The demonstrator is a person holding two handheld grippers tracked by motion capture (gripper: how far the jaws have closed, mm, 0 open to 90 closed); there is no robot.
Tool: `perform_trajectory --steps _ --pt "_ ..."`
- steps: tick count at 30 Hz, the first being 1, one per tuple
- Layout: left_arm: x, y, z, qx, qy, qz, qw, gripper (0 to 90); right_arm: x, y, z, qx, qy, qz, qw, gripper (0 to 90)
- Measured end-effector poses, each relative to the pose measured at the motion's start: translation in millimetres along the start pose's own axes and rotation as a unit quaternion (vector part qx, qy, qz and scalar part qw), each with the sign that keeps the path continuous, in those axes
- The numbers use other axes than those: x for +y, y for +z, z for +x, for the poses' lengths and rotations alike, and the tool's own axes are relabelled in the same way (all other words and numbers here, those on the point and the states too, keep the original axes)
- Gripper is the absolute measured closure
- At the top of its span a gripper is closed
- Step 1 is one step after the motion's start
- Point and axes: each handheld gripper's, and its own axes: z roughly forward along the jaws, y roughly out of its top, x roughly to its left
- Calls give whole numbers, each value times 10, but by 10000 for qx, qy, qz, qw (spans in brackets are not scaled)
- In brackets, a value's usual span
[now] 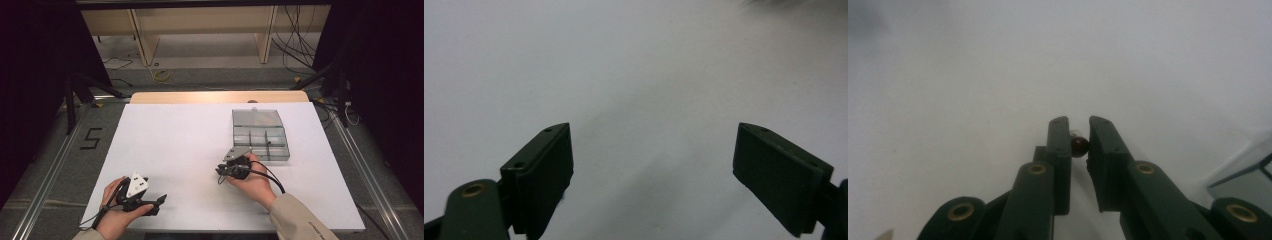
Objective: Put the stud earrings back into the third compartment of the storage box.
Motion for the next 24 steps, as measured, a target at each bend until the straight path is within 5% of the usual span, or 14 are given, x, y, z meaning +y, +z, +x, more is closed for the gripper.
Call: perform_trajectory --steps 24 --pt "-3 -1 5 15 -34 -17 10000 159 37 -308 -188 -222 244 -354 9988 804"
